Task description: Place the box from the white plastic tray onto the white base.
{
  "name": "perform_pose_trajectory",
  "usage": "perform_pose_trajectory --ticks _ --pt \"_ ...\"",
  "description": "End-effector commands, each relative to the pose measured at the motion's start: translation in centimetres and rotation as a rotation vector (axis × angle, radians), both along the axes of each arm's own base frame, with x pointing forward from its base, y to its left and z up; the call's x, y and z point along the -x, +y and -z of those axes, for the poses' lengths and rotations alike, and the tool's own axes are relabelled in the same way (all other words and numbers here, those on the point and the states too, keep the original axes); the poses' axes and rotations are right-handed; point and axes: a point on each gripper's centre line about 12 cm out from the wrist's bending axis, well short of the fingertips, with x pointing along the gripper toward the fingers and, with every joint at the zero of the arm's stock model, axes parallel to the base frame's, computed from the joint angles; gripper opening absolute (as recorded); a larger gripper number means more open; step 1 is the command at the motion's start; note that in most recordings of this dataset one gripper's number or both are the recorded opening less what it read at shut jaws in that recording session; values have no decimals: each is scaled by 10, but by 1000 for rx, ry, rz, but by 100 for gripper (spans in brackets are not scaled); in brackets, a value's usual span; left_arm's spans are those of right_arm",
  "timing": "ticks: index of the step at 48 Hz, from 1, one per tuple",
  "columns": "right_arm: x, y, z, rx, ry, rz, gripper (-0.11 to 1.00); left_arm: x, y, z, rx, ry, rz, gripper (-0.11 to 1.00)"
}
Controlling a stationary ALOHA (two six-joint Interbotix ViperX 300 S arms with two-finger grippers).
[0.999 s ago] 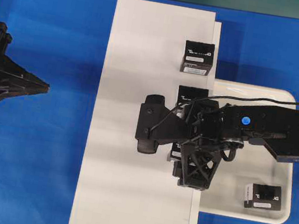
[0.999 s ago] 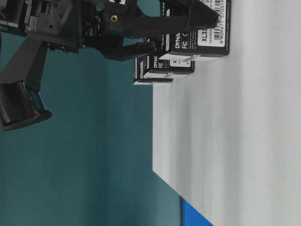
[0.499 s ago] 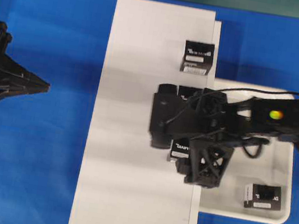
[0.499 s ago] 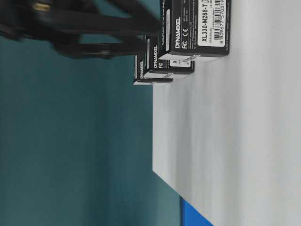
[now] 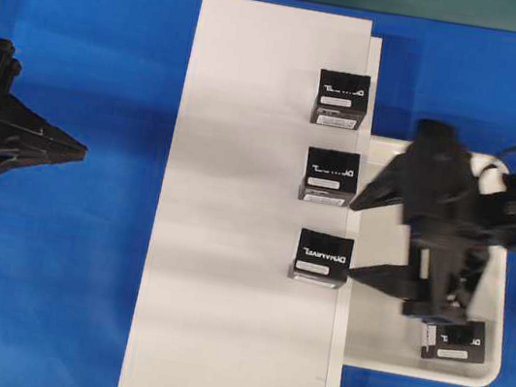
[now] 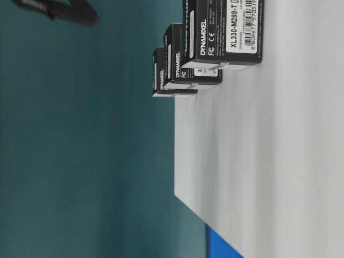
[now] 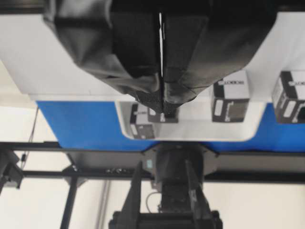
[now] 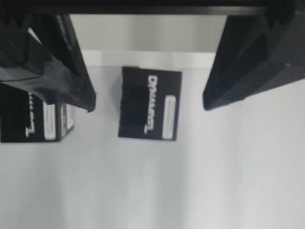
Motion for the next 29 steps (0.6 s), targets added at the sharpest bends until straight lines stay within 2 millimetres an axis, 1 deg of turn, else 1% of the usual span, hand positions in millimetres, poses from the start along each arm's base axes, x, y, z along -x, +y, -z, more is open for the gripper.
perform_pose_trajectory --ticks 1,24,29 --pt "9 0 -4 -1 -41 -1 97 -2 0 -13 9 -32 2 -4" --pt "72 -5 -6 -7 -147 3 97 -4 -1 -12 21 -19 2 -4" --pt "84 -6 -7 -11 -174 4 97 -5 0 -8 20 1 0 -4"
